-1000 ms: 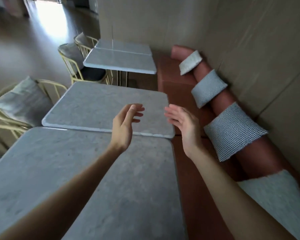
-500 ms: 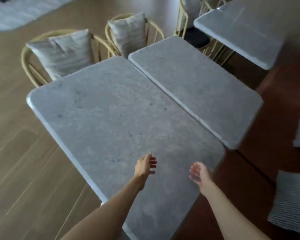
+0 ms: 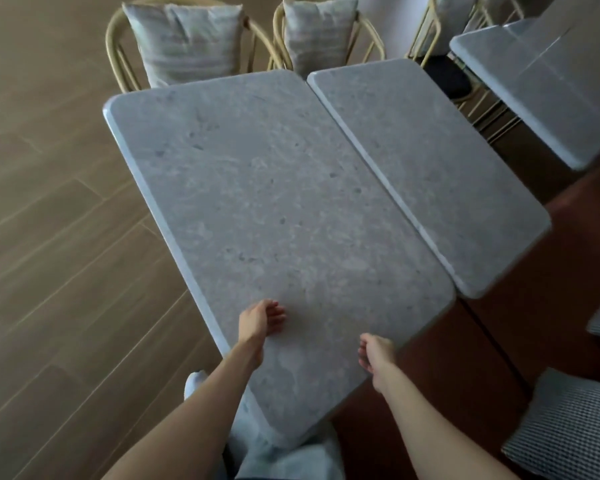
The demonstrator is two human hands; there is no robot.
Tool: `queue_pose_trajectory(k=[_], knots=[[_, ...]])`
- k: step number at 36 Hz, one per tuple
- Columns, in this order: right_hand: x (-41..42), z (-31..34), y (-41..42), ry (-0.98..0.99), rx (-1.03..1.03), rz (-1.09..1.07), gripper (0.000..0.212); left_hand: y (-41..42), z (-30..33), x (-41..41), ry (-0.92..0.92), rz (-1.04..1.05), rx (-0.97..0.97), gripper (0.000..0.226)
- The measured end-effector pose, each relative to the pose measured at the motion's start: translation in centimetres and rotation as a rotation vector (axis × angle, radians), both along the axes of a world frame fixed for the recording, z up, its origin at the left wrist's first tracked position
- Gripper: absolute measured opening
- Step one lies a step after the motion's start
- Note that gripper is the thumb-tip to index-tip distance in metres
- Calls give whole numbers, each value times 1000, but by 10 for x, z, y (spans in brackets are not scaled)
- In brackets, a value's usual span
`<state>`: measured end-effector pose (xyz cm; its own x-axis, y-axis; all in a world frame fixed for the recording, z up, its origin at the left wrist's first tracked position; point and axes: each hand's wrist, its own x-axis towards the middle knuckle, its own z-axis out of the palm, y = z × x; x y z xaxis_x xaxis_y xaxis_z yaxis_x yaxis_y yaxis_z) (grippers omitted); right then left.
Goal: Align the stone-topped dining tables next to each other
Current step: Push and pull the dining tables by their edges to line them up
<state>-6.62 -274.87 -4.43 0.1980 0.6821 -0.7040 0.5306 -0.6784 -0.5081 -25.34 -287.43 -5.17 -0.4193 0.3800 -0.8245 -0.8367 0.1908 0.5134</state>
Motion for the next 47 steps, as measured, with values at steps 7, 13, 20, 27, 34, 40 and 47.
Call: queue_pose_trajectory(k=[7, 13, 20, 27, 34, 40, 47], knots=[[24, -1, 14, -130, 9, -28, 19, -9, -5, 18, 52, 90, -6, 12], [49, -16, 62, -28, -39, -267, 71, 0, -14, 34, 174, 169, -87, 15], [85, -38, 122, 518, -296, -383, 74, 23, -23, 68, 331, 336, -294, 18], [117, -53, 153, 669, -439, -306, 74, 57, -22, 145, 435, 374, -556, 19], [116, -53, 160, 681, -497, -245, 64, 104, -16, 238, 279, 506, -638, 20], [119, -53, 160, 706, -490, -242, 70, 127, -18, 272, -415, 939, -391, 45], [120, -52, 164, 719, -524, -231, 67, 138, -20, 261, -388, 1185, 43, 68]])
